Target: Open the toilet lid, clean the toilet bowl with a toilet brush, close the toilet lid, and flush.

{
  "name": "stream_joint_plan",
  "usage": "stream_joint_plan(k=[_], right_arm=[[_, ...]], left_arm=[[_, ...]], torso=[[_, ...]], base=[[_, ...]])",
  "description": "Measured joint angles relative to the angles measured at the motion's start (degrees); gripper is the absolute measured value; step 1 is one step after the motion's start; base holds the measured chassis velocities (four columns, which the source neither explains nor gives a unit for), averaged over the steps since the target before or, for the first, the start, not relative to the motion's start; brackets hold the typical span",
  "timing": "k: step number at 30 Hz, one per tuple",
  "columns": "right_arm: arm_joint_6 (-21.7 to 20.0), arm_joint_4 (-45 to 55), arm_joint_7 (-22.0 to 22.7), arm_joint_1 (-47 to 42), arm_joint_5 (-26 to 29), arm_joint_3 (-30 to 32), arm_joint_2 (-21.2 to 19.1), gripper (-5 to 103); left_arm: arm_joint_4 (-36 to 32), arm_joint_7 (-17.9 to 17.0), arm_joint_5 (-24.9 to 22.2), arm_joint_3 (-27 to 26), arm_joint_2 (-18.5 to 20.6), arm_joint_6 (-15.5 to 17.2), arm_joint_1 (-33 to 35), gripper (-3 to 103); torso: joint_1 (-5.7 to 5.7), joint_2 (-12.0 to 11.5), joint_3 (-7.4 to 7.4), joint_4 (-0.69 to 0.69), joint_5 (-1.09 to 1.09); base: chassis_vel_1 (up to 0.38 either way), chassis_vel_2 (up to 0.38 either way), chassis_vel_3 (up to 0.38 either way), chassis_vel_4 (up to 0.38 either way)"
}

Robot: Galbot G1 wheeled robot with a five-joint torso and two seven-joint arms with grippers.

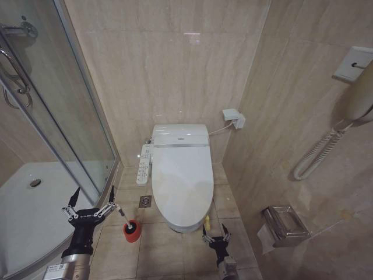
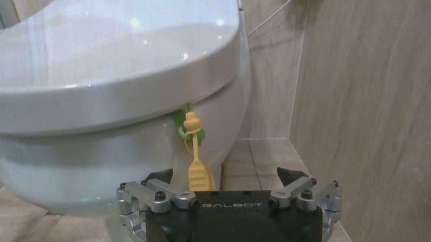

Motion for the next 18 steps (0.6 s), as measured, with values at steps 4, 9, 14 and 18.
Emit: stream_joint_plan(k=[4, 9, 14, 18], right_arm=[[0.46, -1.26, 0.16, 0.66, -0.61, 0.06, 0.19, 100], [1.73, -3.35, 0.41, 2.11, -2.51, 0.25, 0.74, 100], [2.01, -4.48, 1.23, 3.08, -3.61, 0.37, 0.89, 100], [1.81, -4.62, 1.67, 3.36, -3.86, 0.42, 0.62, 96]], left_arm=[[0.00, 0.00, 0.00, 0.00, 0.00, 0.00, 0.00, 100], [0.00, 0.00, 0.00, 0.00, 0.00, 0.00, 0.00, 100], [0.00, 0.00, 0.00, 0.00, 0.00, 0.00, 0.00, 100], [0.00, 0.00, 0.00, 0.00, 0.00, 0.00, 0.00, 100]], torso=[[0.00, 0.00, 0.00, 0.00, 0.00], [0.00, 0.00, 0.00, 0.00, 0.00], [0.00, 0.00, 0.00, -0.01, 0.00], [0.00, 0.00, 0.00, 0.00, 0.00]], base=[[0.000, 0.000, 0.000, 0.000], [0.000, 0.000, 0.000, 0.000], [0.000, 0.000, 0.000, 0.000], [0.000, 0.000, 0.000, 0.000]])
